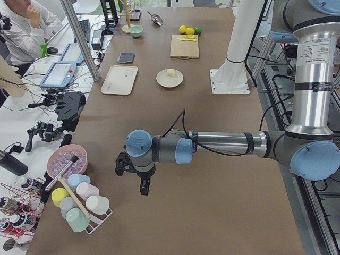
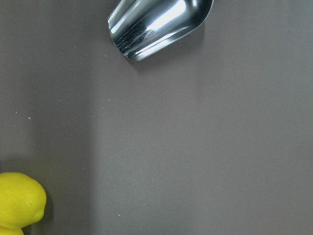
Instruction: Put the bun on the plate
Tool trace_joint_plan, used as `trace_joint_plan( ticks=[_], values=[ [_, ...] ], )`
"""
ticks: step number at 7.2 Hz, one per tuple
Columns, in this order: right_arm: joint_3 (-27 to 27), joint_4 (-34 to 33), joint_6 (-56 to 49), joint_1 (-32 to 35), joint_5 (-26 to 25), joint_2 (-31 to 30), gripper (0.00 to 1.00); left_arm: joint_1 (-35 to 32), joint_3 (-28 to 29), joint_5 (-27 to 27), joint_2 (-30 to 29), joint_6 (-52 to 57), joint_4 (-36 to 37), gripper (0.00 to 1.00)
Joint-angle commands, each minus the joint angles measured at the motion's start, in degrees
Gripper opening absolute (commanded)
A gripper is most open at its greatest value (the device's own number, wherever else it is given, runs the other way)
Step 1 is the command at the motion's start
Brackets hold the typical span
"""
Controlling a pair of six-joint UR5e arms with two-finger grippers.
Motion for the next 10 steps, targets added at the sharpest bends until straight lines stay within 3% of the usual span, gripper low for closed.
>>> trace_joint_plan(
  ticks=[1,10],
  values=[
    [0.18,-0.07,0.00,0.00,0.00,0.00,1.00,0.00,-0.39,-0.10,0.09,0.00,0.43,0.98],
    [0.70,-0.07,0.00,-0.09,0.18,0.35,1.00,0.00,-0.74,0.25,2.02,0.09,0.17,0.98]
  ],
)
